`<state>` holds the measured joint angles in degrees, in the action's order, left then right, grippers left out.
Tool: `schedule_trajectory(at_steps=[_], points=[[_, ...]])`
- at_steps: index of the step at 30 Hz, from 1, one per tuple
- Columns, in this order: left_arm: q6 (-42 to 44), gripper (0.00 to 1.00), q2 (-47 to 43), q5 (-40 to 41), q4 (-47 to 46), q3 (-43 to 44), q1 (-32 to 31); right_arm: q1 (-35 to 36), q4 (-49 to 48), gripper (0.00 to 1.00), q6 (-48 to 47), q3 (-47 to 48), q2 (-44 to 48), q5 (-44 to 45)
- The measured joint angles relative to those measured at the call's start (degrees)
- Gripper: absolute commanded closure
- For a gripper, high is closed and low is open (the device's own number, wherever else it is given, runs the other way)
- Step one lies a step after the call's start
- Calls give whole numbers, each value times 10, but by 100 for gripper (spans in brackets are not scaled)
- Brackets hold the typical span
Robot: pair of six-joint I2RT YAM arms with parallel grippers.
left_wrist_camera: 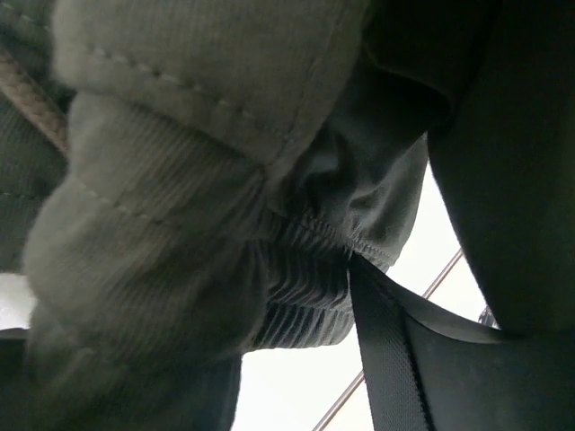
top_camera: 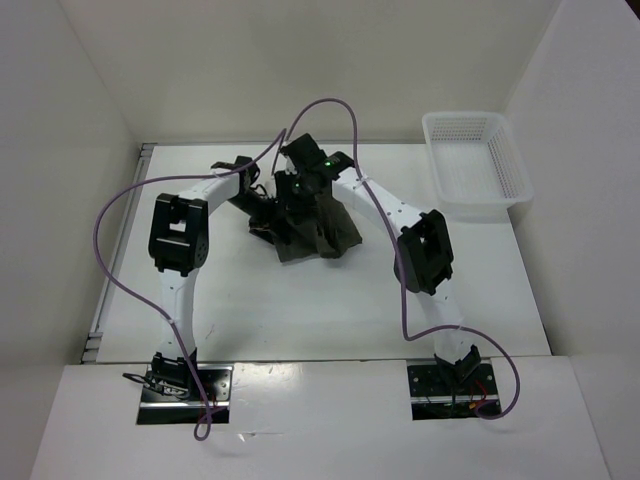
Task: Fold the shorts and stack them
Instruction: Fold the shorts
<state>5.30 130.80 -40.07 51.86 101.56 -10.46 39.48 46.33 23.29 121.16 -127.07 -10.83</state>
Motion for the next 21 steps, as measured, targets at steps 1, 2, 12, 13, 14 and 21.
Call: schedule_trajectory(at_steps=[1, 2, 12, 13, 14, 21], points=[[0, 23, 1, 2, 1, 1, 0, 0, -2, 44, -6, 0, 0, -16], [0, 23, 2, 2, 3, 4, 0, 0, -6, 41, -9, 0, 0, -32], [-7, 16, 4, 17, 9, 19, 3, 8, -96, 23, -68, -103, 58, -170], [-7, 16, 4, 21, 9, 21, 3, 9, -107, 23, -70, -111, 67, -182], [-7, 15, 4, 25, 9, 24, 3, 9, -116, 23, -71, -115, 77, -196], [-5, 12, 4, 67, 9, 43, 9, 12, -159, 23, -110, -117, 137, -293]])
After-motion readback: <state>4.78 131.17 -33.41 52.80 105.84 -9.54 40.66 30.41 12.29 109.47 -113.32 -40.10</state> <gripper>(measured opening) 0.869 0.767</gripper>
